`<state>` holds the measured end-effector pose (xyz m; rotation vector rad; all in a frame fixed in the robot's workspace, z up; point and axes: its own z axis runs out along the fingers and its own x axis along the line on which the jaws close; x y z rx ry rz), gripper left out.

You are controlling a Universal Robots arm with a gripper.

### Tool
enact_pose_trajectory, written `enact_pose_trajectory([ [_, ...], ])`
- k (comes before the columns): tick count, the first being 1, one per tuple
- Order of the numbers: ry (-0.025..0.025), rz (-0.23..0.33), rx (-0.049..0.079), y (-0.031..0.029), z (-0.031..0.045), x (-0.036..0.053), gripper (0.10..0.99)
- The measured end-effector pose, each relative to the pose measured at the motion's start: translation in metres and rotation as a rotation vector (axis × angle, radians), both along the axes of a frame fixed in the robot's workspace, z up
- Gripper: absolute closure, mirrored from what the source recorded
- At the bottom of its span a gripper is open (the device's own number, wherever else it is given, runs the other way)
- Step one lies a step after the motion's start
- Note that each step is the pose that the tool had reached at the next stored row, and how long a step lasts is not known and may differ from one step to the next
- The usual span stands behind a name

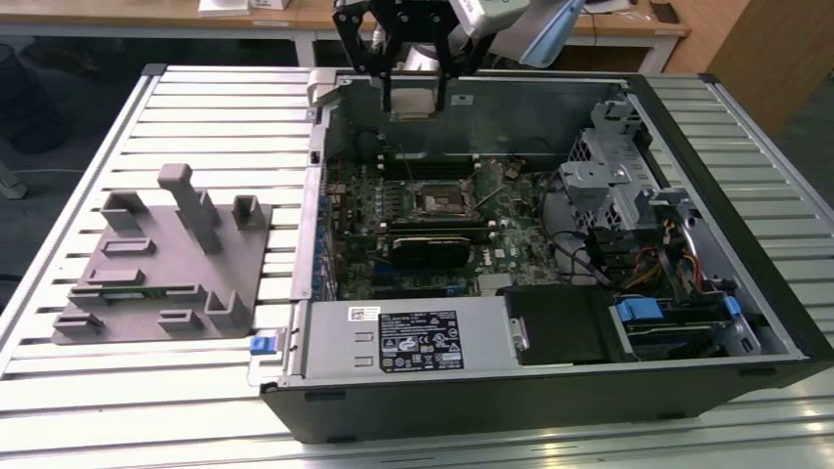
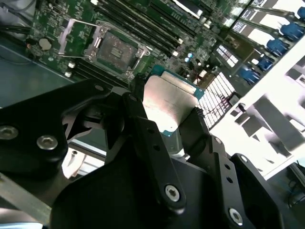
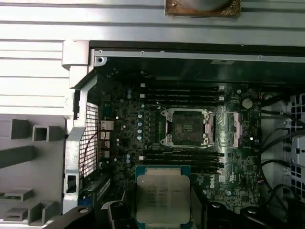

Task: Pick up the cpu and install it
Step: 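Pick up the cpu and move it towards the insertion slot, then place the cpu into insertion slot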

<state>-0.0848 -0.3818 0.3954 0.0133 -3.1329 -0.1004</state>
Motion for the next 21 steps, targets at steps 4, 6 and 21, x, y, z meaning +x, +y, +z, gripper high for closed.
enact_pose_trajectory([
  [4,0.0000,0.000,0.000,0.0030,-0.0005,0.0084,0.545],
  [6,0.0000,0.000,0.000,0.0041,-0.0007,0.0126,0.545],
  [21,-0.0001,-0.011,-0.003,0.0071,-0.0019,0.0339,0.545],
])
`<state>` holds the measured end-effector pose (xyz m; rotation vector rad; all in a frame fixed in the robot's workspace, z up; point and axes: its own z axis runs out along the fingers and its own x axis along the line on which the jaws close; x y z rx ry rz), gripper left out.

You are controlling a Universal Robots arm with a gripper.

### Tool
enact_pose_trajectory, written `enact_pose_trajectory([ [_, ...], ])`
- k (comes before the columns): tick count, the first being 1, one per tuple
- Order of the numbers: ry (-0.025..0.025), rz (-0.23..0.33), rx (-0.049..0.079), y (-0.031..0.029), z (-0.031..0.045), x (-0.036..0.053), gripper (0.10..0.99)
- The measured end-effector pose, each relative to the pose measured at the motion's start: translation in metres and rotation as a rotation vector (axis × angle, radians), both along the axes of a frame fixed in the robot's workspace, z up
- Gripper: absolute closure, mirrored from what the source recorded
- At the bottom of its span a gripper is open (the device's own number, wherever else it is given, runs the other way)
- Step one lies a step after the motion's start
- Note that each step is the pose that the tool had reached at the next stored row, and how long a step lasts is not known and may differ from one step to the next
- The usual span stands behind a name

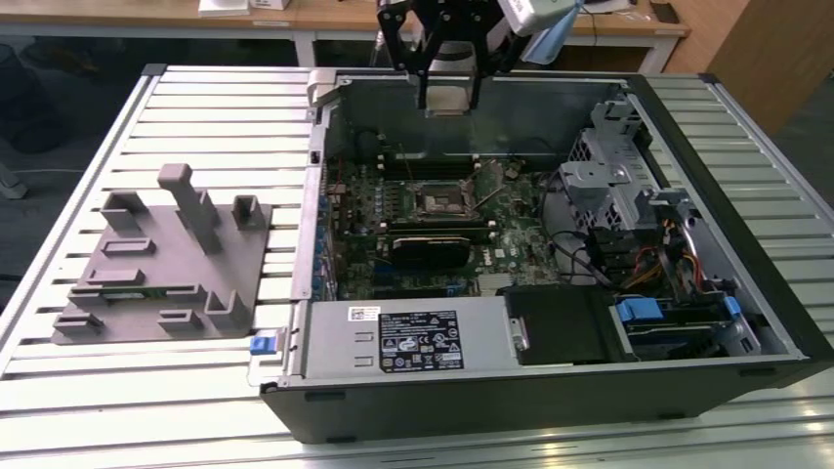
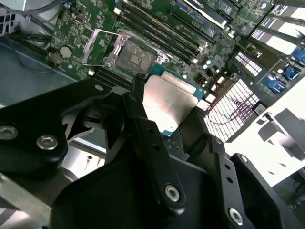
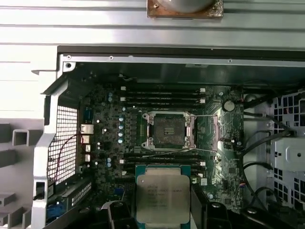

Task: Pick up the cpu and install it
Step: 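Place the cpu into insertion slot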

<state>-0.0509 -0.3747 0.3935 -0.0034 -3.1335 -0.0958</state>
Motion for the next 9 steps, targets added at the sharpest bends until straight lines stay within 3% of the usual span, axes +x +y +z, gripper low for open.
enact_pose_trajectory([
  [9,0.0002,-0.133,-0.001,0.0000,-0.0005,0.0000,0.545],
])
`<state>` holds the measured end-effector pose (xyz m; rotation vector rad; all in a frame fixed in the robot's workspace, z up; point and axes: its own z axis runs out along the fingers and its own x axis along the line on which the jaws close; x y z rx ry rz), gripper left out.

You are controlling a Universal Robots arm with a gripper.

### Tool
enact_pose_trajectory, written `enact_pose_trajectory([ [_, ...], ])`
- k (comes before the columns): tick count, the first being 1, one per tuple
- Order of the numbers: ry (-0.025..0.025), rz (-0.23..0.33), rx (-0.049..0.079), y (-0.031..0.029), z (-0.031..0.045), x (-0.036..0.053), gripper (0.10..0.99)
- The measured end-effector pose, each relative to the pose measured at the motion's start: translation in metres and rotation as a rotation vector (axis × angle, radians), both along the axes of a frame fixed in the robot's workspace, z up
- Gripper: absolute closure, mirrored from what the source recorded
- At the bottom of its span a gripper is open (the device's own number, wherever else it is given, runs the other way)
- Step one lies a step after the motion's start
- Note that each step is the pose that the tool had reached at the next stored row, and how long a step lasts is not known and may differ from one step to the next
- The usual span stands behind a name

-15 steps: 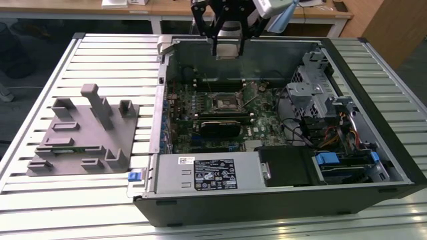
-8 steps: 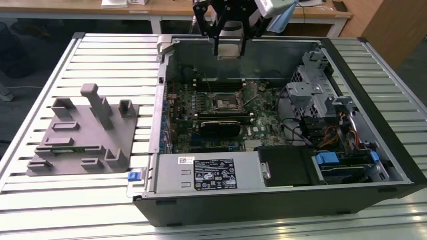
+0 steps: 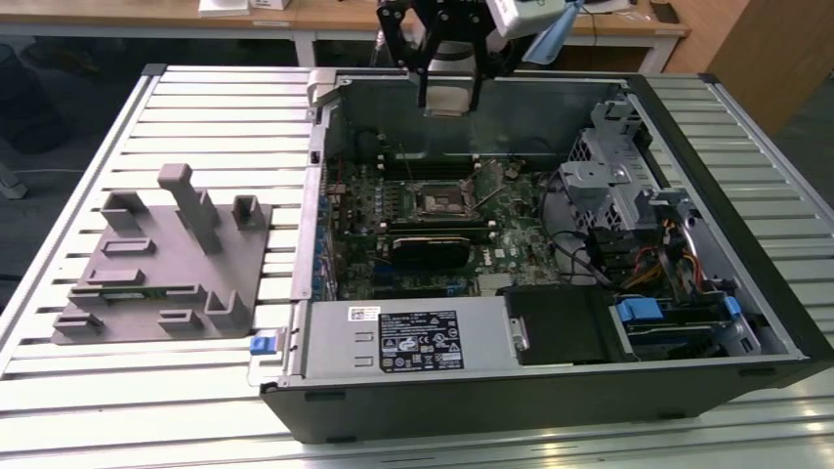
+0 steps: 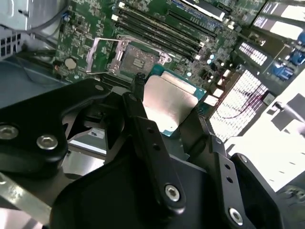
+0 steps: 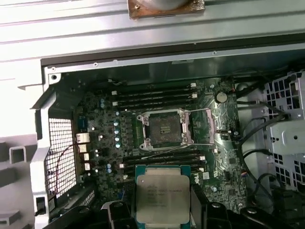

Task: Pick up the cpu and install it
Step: 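Place the cpu into insertion slot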

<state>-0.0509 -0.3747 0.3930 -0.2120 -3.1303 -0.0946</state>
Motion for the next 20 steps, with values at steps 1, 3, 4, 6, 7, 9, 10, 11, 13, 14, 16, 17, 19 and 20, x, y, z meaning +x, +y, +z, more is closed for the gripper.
enact_pose_trajectory([
  [1,-0.0001,-0.018,0.000,0.0000,-0.0001,0.0000,0.545],
  [3,0.0000,-0.050,0.000,0.0000,-0.0003,0.0000,0.545],
  [4,0.0000,-0.066,0.000,0.0000,-0.0004,0.0000,0.545],
  [6,-0.0001,-0.096,0.000,0.0000,-0.0006,0.0000,0.545],
  [7,-0.0001,-0.111,0.000,0.0000,-0.0007,0.0000,0.545],
  [9,-0.0001,-0.142,0.000,0.0000,-0.0008,0.0000,0.545],
  [10,0.0000,-0.156,0.000,0.0000,-0.0008,0.0000,0.545],
  [11,0.0000,-0.170,0.000,0.0000,-0.0009,0.0000,0.545],
  [13,-0.0001,-0.193,0.000,0.0000,-0.0010,0.0000,0.545],
  [14,-0.0001,-0.204,0.000,0.0000,-0.0010,0.0000,0.545],
  [16,0.0000,-0.226,0.000,0.0000,-0.0011,0.0000,0.545],
  [17,-0.0001,-0.237,0.000,0.0000,-0.0011,0.0000,0.545],
  [19,-0.0001,-0.260,0.000,0.0000,-0.0012,0.0000,0.545],
  [20,-0.0001,-0.273,0.000,0.0001,-0.0012,0.0000,0.545],
])
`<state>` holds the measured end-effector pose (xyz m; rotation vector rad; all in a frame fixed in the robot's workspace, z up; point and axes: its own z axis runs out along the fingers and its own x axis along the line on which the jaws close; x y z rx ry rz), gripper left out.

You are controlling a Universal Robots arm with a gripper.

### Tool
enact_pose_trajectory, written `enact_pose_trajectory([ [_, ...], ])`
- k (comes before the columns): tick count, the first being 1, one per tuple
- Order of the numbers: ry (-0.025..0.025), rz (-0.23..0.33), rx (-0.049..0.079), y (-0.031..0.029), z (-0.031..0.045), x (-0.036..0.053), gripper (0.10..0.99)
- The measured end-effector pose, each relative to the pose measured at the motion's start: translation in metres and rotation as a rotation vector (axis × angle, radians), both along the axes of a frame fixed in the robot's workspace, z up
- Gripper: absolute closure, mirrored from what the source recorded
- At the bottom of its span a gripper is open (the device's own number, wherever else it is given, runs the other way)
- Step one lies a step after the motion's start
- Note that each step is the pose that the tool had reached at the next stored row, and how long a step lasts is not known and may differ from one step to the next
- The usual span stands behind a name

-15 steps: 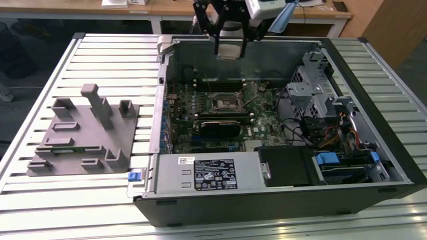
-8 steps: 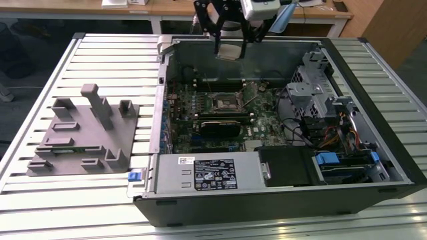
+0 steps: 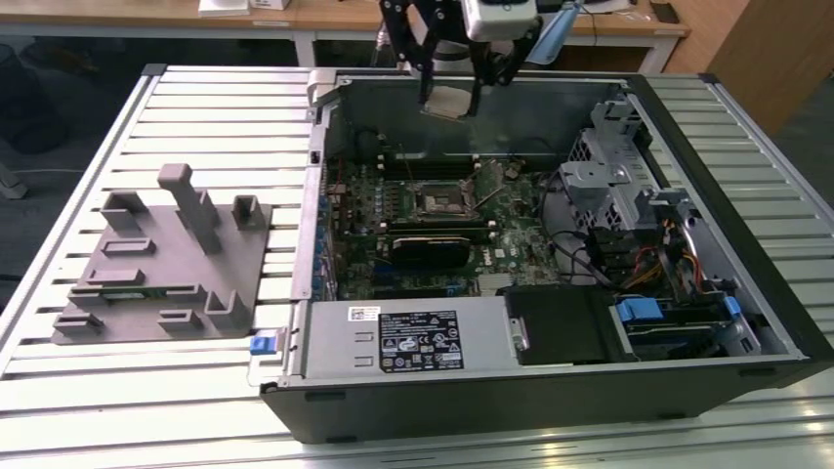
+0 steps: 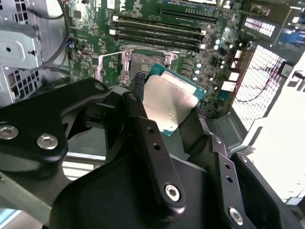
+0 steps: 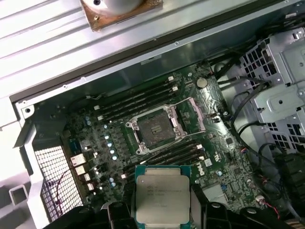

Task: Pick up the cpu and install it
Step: 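Place the cpu into insertion slot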

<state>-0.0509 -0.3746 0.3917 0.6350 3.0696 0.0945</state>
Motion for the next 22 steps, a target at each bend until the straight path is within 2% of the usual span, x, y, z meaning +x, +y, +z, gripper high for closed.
enact_pose_trajectory([
  [22,0.0000,-0.372,0.000,0.0001,-0.0020,0.0000,0.545],
])
